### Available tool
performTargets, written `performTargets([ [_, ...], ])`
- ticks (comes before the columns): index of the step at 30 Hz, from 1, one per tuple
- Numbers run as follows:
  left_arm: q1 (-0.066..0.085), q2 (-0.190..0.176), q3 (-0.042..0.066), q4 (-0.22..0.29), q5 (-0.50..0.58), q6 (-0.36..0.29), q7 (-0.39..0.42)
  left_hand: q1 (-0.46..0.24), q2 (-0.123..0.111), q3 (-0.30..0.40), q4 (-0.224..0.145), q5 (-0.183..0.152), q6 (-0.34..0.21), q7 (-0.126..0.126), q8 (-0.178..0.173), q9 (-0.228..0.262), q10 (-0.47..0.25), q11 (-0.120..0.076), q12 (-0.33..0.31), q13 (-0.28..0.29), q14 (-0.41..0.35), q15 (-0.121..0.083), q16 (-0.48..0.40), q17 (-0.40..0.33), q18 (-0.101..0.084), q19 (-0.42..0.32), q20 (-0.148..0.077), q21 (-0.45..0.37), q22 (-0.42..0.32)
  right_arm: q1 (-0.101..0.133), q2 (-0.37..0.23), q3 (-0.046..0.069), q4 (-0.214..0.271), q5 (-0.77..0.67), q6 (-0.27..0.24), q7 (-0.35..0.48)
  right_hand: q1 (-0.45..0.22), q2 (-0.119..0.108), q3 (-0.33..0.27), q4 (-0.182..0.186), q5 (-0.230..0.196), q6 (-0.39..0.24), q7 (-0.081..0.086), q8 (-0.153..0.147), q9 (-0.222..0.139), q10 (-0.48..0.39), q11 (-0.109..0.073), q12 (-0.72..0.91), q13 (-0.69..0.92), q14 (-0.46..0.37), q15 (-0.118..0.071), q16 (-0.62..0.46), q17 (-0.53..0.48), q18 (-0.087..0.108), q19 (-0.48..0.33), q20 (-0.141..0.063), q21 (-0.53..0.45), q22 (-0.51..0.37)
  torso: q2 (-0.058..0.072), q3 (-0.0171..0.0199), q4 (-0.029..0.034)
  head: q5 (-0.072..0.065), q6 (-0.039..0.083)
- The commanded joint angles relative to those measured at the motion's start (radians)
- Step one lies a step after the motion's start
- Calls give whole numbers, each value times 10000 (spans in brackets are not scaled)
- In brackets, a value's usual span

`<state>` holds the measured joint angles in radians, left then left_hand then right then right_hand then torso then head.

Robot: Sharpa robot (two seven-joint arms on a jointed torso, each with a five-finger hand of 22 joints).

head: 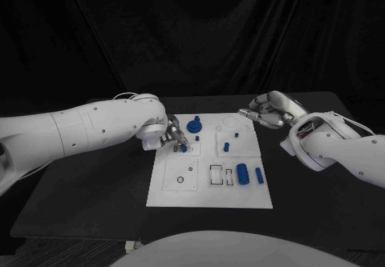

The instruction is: Assemble the parts on the task board

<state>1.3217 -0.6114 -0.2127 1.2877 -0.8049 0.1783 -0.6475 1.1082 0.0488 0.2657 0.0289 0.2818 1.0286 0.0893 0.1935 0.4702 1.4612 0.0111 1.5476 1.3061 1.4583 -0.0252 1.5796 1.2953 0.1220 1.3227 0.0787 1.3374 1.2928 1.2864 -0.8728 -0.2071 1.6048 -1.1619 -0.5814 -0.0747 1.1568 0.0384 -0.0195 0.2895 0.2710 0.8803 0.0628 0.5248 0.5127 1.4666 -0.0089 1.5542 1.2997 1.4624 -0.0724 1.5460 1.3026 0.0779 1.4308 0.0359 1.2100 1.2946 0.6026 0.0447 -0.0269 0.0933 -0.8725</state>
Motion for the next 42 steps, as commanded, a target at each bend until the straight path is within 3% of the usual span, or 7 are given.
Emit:
performTargets([
  [1, -37, -1, -1, 43, 19, 113, 132, -144, -93, 814, 6, -138, -91, -53, -133, 137, 363, 20, -203, 1779, 1022, -91, -117, 2588, -383, -46, -11, -137, 290, -27, -14, 8, 20, -61, 5, -167, 194, 119, -271, 4, 151, -121, -13, 71, 83, 1042, -12, 166, 2711, 1084, 11, 248, 2682, 20, -27, 33, -80, 1698, -2, 1, 2, -6, -2],
  [8, -39, -259, 0, 434, -62, -439, 284, -55, -122, 844, -59, -112, -39, -85, -96, 182, 377, 0, -197, 1791, 1035, -101, -114, 2607, -391, -4, -12, -113, 331, -27, -46, 9, 33, -61, -21, -165, 203, 118, -271, 2, 153, -131, -11, 66, 81, 1042, -11, 166, 2711, 1084, 13, 248, 2682, 17, -21, 34, -68, 1702, -4, -1, 0, -15, -2],
  [21, -37, -1105, 1, 1620, -954, -3081, 1331, 94, -246, 851, -130, 29, 70, -150, 32, 315, 324, -63, -243, 1697, 994, -159, -127, 2534, -410, 122, -52, -44, 430, -61, -82, 9, 18, -61, -94, -139, 217, 118, -270, -2, 159, -137, -9, 62, 79, 1042, -9, 166, 2711, 1084, 14, 248, 2682, 19, -23, 35, -78, 1699, -9, 1, 3, -26, -2],
  [29, -46, -1648, -2, 2311, -1834, -4423, 1704, 113, -284, 835, -64, 69, 72, -161, 72, 367, 154, -79, -367, 1474, 845, -180, -178, 2277, -409, 138, -75, -53, 436, -173, -71, 9, -24, -61, -123, -119, 225, 117, -269, -4, 163, -140, -8, 60, 78, 1042, -8, 166, 2711, 1084, 15, 248, 2682, 19, -21, 36, -74, 1700, -13, 2, 1, 56, -2],
  [34, -184, -1836, -4, 2503, -2140, -4621, 1687, 115, -292, 831, -24, 77, 67, -163, 83, 383, 132, -83, -388, 1442, 819, -186, -188, 2230, -407, 135, -82, -66, 430, -245, -56, 9, -62, -61, -127, -107, 225, 117, -269, -4, 163, -140, -8, 60, 78, 1042, -8, 166, 2711, 1084, 15, 248, 2682, 19, -21, 36, -74, 1700, -3, 0, 5, 55, -2],
  [42, -576, -1859, -5, 2527, -2285, -4456, 1503, 90, -304, 810, 63, 69, 58, -161, 96, 406, 116, -84, -409, 1413, 805, -191, -196, 2204, -405, 133, -90, -82, 427, -287, -88, 9, -50, -61, -159, -100, 235, 117, -267, -7, 170, -143, -8, 58, 77, 1042, -8, 166, 2711, 1084, 15, 248, 2682, 18, -20, 36, -73, 1701, 0, 2, 6, -9, -2],
])
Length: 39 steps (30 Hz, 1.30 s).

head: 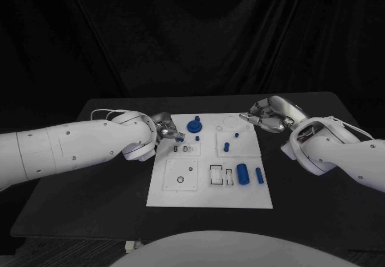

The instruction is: Assemble the parts on the task board

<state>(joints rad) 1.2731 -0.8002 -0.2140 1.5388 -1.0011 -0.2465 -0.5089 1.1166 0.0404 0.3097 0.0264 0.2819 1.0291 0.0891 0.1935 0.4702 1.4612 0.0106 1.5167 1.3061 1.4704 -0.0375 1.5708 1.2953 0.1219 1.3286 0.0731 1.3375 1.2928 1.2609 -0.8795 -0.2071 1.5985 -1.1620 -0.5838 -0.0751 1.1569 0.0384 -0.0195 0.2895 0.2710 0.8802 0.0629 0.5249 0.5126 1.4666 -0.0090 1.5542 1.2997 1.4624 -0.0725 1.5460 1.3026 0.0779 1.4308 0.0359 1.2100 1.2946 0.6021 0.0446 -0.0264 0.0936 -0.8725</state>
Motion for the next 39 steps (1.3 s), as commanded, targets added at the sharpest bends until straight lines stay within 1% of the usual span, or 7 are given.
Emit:
performTargets([
  [1, -125, 38, 8, 9, -328, -203, 109, 2, -222, 366, 115, 67, 50, -160, 98, 412, 113, -80, -106, 1406, 677, -70, -111, 2192, -403, 73, -37, -89, 425, -33, -24, 8, 14, -61, -136, -96, 248, 115, -265, -12, 181, -145, -8, 57, 77, 1042, -7, 166, 2711, 1084, 16, 248, 2682, 17, -17, 37, -68, 1703, 4, 6, 3, -7, -2],
  [6, -252, 93, 8, -28, -341, -124, 87, -4, -222, 362, 137, 66, 46, -160, 100, 417, 107, -80, -112, 1396, 673, -71, -113, 2184, -404, 75, -39, -91, 427, -39, -16, 8, 5, -61, -135, -97, 268, 114, -260, -17, 199, -150, -8, 54, 76, 1042, -7, 166, 2711, 1084, 17, 248, 2682, 17, -16, 38, -68, 1703, -10, 15, 0, -2, -2],
  [8, -293, 127, 8, -54, -343, -60, 82, -11, -220, 358, 163, 67, 43, -159, 103, 422, 112, -81, -111, 1401, 672, -71, -114, 2181, -400, 66, -40, -103, 418, -43, 0, 8, -9, -61, -125, -94, 294, 110, -256, -23, 223, -156, -7, 51, 74, 1042, -6, 166, 2711, 1084, 17, 248, 2682, 18, -15, 38, -70, 1703, -23, 25, -12, 34, -2],
  [12, -370, 203, 8, -115, -338, 62, 82, -35, -217, 346, 232, 59, 43, -160, 112, 436, 116, -83, -113, 1401, 676, -74, -115, 2185, -404, 80, -44, -100, 431, -53, 36, 8, -28, -61, -100, -86, 294, 110, -256, -23, 223, -156, -7, 51, 74, 1042, -6, 166, 2711, 1084, 17, 248, 2682, 18, -15, 38, -70, 1703, -3, 6, -9, 66, -2],
  [15, -403, 246, 8, -150, -323, 140, 81, -48, -215, 339, 268, 55, 50, -163, 120, 444, 124, -85, -111, 1407, 675, -76, -116, 2183, -406, 86, -46, -98, 437, -57, 49, 8, -33, -61, -85, -87, 306, 109, -253, -24, 235, -161, -6, 48, 73, 1042, -5, 166, 2711, 1084, 18, 248, 2682, 21, -20, 39, -86, 1699, 5, 6, -5, 60, -2],
  [31, -468, 381, 8, -342, -306, 463, 58, -69, -209, 329, 334, 42, 48, -165, 127, 456, 108, -87, -127, 1380, 663, -80, -123, 2159, -398, 67, -50, -128, 418, -61, 53, 8, -46, -61, -48, -90, 324, 110, -249, -25, 254, -166, -4, 45, 72, 1042, -5, 166, 2711, 1084, 18, 248, 2682, 17, -13, 40, -69, 1704, 7, -3, -4, 95, -2],
  [39, -492, 446, 8, -417, -303, 644, 6, -95, -219, 308, 399, 11, 38, -162, 130, 466, 102, -86, -135, 1370, 658, -81, -126, 2150, -398, 68, -52, -137, 419, -61, 37, 8, -33, -61, -35, -102, 356, 111, -240, -30, 285, -169, -4, 43, 70, 1042, -4, 166, 2711, 1084, 19, 248, 2682, 20, -15, 41, -81, 1701, 7, 4, -4, 92, -2],
])
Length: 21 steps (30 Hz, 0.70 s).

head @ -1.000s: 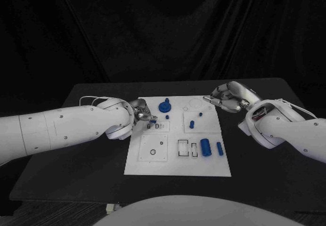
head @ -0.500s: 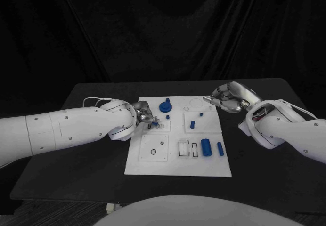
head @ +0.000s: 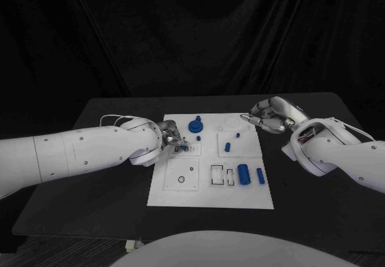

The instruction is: Assemble the parts on the task board

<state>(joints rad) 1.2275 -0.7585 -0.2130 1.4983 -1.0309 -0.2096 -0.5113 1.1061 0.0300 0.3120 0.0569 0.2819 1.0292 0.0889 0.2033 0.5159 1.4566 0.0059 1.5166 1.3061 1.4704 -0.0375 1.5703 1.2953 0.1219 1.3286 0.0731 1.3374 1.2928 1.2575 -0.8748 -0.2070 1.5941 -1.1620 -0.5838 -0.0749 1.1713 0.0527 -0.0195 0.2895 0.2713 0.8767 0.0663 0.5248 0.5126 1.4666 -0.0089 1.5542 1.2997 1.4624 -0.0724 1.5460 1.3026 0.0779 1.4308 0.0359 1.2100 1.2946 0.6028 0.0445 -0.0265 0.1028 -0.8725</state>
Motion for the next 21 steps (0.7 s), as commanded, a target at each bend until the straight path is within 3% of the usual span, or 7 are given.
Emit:
performTargets([
  [1, -36, 30, -3, -15, -5, 284, 27, 10, -115, 285, 94, 10, 37, -160, 32, 9, 147, -40, -134, 1370, 658, -81, -121, 2150, -398, 68, -52, -136, 419, -27, -10, 7, 12, -60, -34, -105, 212, -31, -240, -30, 282, -135, -38, 44, 71, 1042, -4, 166, 2711, 1084, 19, 248, 2682, 20, -15, 40, -81, 1701, -1, 5, -3, 1, -2],
  [21, -78, 96, -3, -104, -2, 395, 47, -7, -130, 264, 152, -35, 28, -161, 34, 19, 131, -41, -149, 1345, 645, -81, -128, 2125, -396, 64, -54, -151, 416, -31, 6, 7, 12, -60, -21, -120, 248, -31, -230, -35, 311, -138, -37, 42, 69, 1042, -3, 166, 2711, 1084, 20, 248, 2682, 17, -8, 41, -68, 1705, 0, 0, -4, 24, -2],
])
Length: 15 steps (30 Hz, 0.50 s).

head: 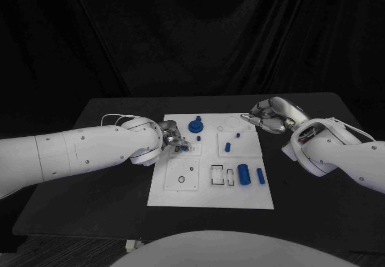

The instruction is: Assemble the parts on the task board

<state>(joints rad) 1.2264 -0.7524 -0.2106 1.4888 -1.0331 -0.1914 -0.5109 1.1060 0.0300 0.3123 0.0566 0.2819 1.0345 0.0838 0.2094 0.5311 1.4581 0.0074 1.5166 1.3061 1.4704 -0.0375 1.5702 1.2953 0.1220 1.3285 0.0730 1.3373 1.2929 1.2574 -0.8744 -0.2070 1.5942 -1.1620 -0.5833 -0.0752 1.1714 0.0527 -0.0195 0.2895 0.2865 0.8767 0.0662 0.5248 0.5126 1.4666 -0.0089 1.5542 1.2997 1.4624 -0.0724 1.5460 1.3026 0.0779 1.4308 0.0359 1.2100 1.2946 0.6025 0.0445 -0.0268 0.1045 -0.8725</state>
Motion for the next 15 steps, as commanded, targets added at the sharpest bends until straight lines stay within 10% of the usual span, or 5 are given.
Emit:
performTargets([
  [1, -70, 42, -26, -17, 20, 209, 51, -6, -129, 261, 155, -34, -24, -110, -27, -133, 117, -55, -149, 1346, 645, -81, -127, 2125, -397, 64, -53, -150, 416, -29, 2, 8, 10, -60, -27, -117, 247, -31, -230, -35, 160, -137, -37, 42, 69, 1042, -4, 166, 2711, 1084, 20, 248, 2682, 17, -8, 42, -68, 1705, 2, 1, 1, 10, -2],
  [15, -109, 90, -26, -69, 94, 141, 133, 8, -128, 265, 158, -44, -23, -116, -23, -128, 111, -59, -154, 1337, 642, -82, -129, 2119, -397, 63, -54, -154, 416, -31, -2, 8, 6, -60, -52, -118, 267, -31, -225, -35, 174, -141, -36, 39, 68, 1042, -3, 166, 2711, 1084, 20, 248, 2682, 20, -14, 42, -86, 1700, 4, -4, -2, 24, -2],
])
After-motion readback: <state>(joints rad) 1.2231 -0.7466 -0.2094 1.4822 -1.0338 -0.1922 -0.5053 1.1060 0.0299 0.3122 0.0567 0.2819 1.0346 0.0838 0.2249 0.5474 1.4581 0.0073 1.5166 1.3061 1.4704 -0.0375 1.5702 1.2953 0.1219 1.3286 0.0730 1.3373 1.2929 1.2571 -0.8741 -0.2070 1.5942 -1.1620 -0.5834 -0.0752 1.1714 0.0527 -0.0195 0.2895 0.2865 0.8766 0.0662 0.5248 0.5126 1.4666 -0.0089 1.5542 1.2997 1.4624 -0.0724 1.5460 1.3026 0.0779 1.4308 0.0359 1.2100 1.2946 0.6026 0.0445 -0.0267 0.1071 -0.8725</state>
